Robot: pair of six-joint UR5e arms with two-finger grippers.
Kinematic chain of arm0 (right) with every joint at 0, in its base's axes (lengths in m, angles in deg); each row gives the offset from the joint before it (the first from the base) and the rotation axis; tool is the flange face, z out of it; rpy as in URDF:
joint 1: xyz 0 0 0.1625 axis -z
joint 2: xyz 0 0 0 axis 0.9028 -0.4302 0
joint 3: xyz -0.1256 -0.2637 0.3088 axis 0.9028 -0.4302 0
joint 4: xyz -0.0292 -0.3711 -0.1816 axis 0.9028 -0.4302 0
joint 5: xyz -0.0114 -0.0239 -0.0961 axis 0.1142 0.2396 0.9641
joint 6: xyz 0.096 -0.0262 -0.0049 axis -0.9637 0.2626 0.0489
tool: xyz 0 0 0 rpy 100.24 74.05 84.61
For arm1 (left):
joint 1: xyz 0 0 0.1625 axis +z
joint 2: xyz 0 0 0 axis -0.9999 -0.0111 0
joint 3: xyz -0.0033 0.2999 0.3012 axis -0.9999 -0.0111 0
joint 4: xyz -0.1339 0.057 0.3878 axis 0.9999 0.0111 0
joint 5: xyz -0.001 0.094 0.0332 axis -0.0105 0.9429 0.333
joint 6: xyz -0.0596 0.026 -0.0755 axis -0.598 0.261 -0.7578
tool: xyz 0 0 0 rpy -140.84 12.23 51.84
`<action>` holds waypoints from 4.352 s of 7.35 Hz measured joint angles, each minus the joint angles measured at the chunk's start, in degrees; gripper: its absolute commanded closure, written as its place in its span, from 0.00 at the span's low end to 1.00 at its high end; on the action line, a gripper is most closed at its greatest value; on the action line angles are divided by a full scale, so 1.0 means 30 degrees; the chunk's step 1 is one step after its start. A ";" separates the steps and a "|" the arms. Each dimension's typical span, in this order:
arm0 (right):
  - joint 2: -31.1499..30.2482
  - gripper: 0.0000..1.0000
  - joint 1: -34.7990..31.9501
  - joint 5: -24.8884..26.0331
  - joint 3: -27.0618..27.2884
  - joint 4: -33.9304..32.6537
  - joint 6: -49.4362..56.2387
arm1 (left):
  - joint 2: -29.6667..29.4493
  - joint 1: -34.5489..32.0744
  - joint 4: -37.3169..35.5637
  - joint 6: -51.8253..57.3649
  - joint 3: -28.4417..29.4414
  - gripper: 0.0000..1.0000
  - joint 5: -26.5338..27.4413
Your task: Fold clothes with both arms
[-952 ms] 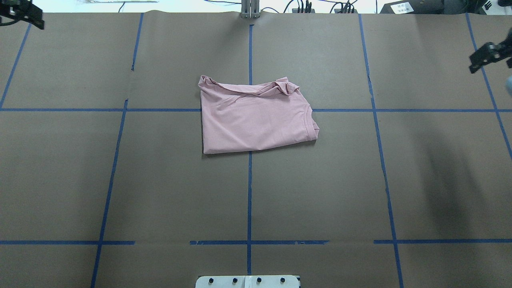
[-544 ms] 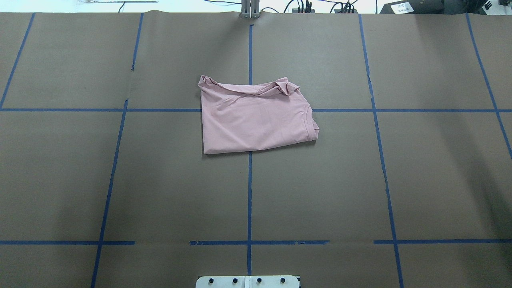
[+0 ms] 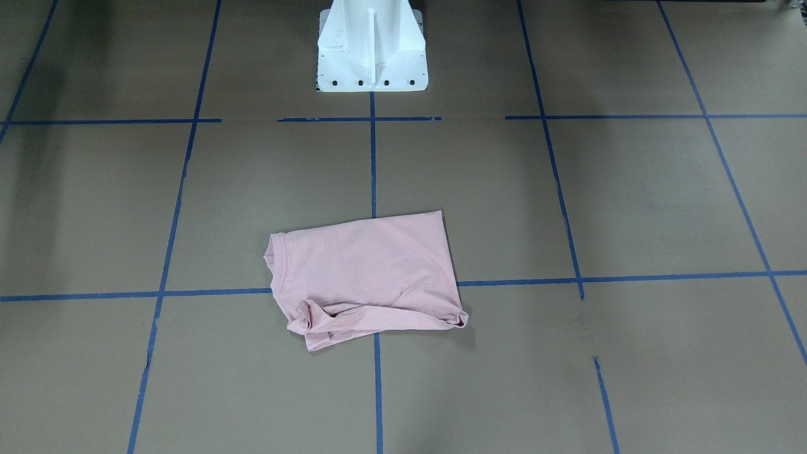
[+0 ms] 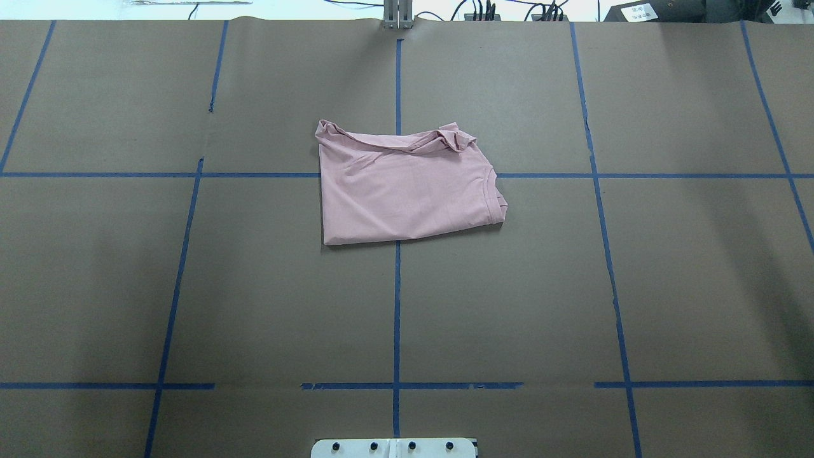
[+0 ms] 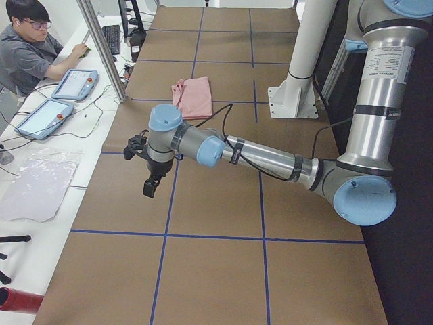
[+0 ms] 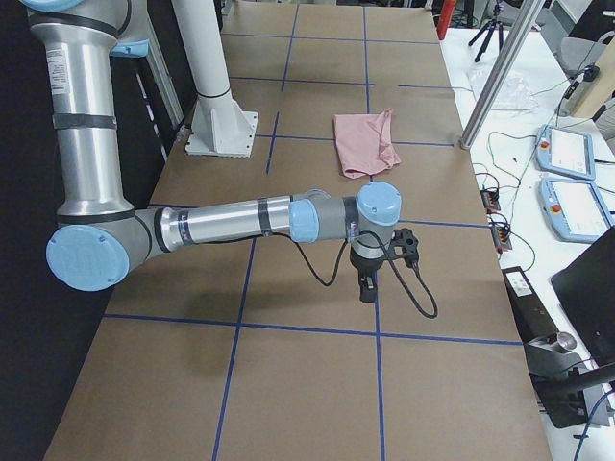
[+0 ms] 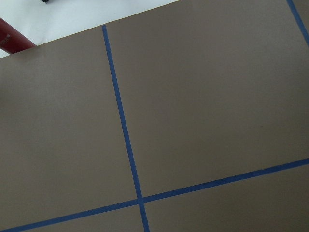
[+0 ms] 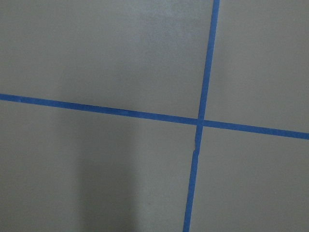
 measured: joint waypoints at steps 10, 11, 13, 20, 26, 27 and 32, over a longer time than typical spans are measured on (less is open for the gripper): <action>-0.1043 0.00 -0.0408 -0.0757 -0.0426 -0.0015 0.0134 | 0.1033 -0.0821 -0.5142 0.5152 0.1012 0.00 -0.3289; -0.1193 0.00 -0.0719 -0.0729 -0.0425 -0.0006 0.0190 | 0.1051 -0.0835 -0.5137 0.5163 0.1006 0.00 -0.3296; -0.1343 0.00 -0.1310 -0.0705 -0.0393 0.0014 0.0233 | 0.1066 -0.0846 -0.5117 0.5181 0.0980 0.00 -0.3246; -0.1405 0.00 -0.1483 -0.0626 -0.0512 0.0019 -0.0014 | 0.0881 -0.0871 -0.5138 0.0451 0.1198 0.00 -0.3220; -0.1393 0.00 -0.1483 -0.0650 -0.0505 0.0012 -0.0030 | 0.0888 -0.0877 -0.5135 0.0393 0.1182 0.00 -0.3222; -0.1384 0.00 -0.1483 -0.0664 -0.0496 0.0000 -0.0016 | 0.0876 -0.0877 -0.5135 0.0399 0.1159 0.00 -0.3222; -0.1385 0.00 -0.1483 -0.0766 -0.0509 -0.0011 -0.0027 | 0.0864 -0.0877 -0.5135 0.0429 0.1142 0.00 -0.3222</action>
